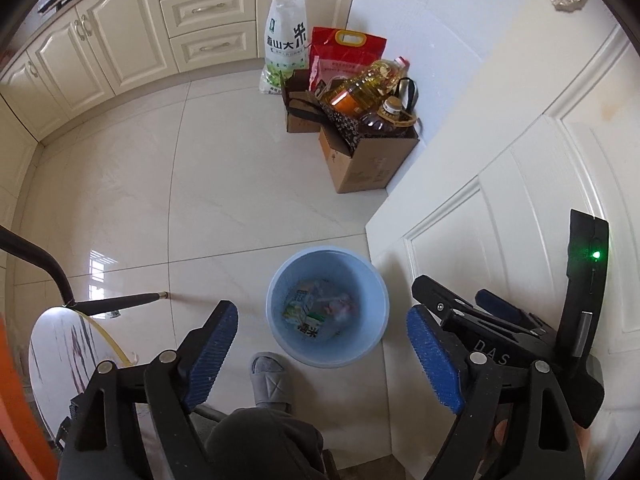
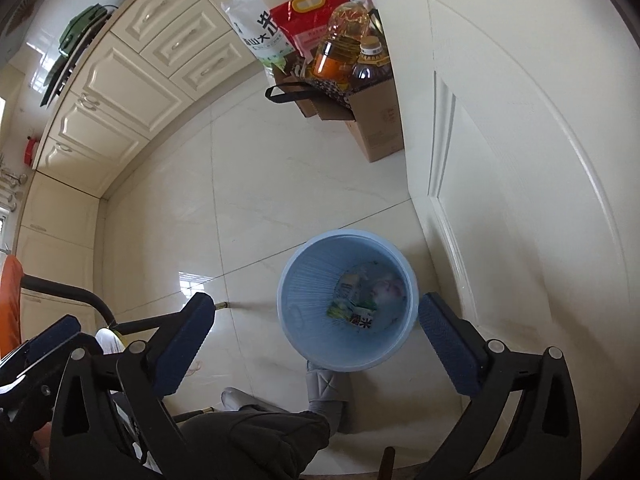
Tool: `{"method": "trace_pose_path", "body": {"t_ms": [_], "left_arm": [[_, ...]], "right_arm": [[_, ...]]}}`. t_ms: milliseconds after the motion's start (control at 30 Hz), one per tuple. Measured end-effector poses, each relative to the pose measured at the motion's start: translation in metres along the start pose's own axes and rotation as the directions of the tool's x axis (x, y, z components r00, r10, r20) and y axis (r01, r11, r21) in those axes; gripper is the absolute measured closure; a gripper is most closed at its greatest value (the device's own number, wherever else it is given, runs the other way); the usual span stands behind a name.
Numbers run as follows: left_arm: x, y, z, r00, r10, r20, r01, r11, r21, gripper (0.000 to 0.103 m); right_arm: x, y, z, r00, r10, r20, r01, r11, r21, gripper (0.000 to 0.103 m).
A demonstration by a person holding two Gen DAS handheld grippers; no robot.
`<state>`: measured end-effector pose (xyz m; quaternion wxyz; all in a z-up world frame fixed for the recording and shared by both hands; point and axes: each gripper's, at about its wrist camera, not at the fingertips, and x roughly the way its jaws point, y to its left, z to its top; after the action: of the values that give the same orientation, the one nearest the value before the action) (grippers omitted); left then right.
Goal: Collect trash
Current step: 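Move both tools back over the table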
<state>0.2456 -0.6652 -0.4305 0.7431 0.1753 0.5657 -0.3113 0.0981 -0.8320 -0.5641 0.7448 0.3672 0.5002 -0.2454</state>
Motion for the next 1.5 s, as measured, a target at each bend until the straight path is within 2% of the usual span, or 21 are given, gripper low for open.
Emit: {"method": "trace_pose_path", "body": {"t_ms": [133,367,500,700,800,1067,1300,1500], "left_arm": [[-0.030,-0.007,-0.022,0.997,0.033,0.062,-0.035,0.999,0.022,0.008],[-0.090,-0.010,-0.060,0.985,0.017,0.172,-0.022,0.999,0.029,0.008],[-0.140,0.002,-0.093,0.964,0.010,0.265,-0.015,1.000,0.019,0.007],[-0.210,0.037,-0.154,0.917,0.043,0.397,-0.027,0.999,-0.047,0.006],[-0.244,0.061,-0.194,0.887,0.082,0.454,-0.041,0.994,-0.098,0.005],[-0.341,0.123,-0.318,0.785,0.239,0.571,-0.082,0.955,-0.287,0.002],[-0.418,0.161,-0.423,0.688,0.387,0.614,-0.109,0.891,-0.440,0.002],[-0.451,0.148,-0.504,0.614,0.492,0.617,-0.133,0.835,-0.533,0.001]], "right_arm": [[-0.020,0.007,-0.008,0.999,-0.020,0.029,0.020,1.000,-0.010,0.000],[-0.079,0.033,-0.022,0.993,-0.028,0.118,0.035,0.998,-0.055,0.000],[-0.129,0.060,-0.032,0.980,-0.013,0.197,0.035,0.994,-0.108,0.000],[-0.198,0.112,-0.054,0.952,0.047,0.304,0.020,0.977,-0.214,0.000],[-0.227,0.144,-0.068,0.934,0.095,0.345,0.005,0.961,-0.276,0.000],[-0.290,0.238,-0.117,0.881,0.250,0.401,-0.038,0.884,-0.467,0.000],[-0.330,0.319,-0.171,0.829,0.395,0.396,-0.075,0.780,-0.621,0.000],[-0.355,0.373,-0.216,0.787,0.502,0.358,-0.112,0.687,-0.718,0.000]]}}
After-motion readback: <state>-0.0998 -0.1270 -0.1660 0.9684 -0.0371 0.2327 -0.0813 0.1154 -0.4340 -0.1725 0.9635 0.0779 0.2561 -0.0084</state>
